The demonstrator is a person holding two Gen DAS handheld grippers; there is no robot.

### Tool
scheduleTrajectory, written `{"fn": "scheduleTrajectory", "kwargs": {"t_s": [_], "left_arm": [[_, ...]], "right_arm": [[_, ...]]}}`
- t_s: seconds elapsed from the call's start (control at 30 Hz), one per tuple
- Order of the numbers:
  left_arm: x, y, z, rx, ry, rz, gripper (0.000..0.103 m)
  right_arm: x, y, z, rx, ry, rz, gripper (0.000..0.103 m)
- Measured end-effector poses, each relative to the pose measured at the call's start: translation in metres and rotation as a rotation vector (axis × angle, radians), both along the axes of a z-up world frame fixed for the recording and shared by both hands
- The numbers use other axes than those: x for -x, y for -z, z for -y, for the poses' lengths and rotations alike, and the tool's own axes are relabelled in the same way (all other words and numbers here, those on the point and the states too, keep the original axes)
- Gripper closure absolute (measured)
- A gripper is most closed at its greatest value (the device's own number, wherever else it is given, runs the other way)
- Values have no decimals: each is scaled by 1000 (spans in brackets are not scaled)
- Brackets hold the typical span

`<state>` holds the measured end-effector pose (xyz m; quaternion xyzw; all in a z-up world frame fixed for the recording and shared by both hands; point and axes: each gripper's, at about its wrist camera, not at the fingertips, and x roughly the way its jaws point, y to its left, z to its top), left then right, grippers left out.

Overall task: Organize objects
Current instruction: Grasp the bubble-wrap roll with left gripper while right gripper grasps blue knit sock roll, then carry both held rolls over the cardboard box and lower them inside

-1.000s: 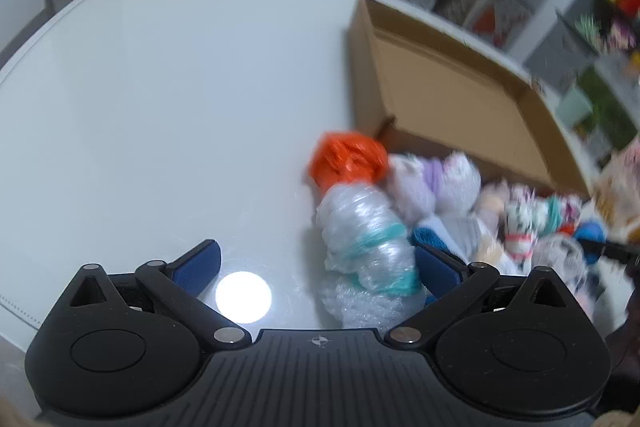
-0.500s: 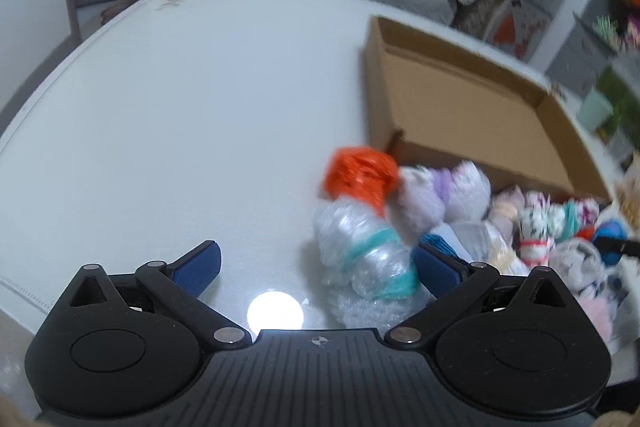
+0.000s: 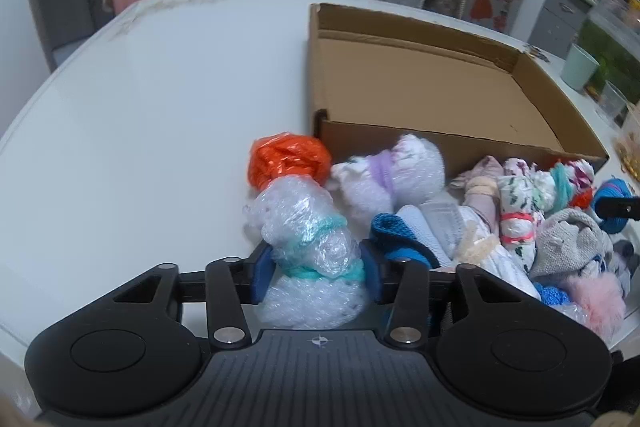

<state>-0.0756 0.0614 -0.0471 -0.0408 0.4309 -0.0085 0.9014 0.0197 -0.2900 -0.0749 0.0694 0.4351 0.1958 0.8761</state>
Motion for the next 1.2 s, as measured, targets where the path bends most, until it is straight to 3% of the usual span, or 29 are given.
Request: {"fn": "scheduleTrajectory", "kwargs": {"t_s": [0.33, 0.63, 0.9, 1.0, 1.2], "left_arm": [[-1, -16, -14, -11, 8, 93, 56], [-31, -74, -28, -9, 57, 204, 56], [-84, -118, -6, -70, 182, 284, 56], [-109, -119, 7, -75, 232, 298, 56], [-159, -92, 32, -121, 339, 287, 56]], "right_arm": [[1, -22, 5, -26, -10, 47, 30], [-11, -98, 2, 23, -31, 197, 30], [-48, -156, -49, 44, -199, 378, 30], [-73, -156, -78, 64, -266, 394, 30], [-116, -129, -134, 140, -429, 378, 30]]}}
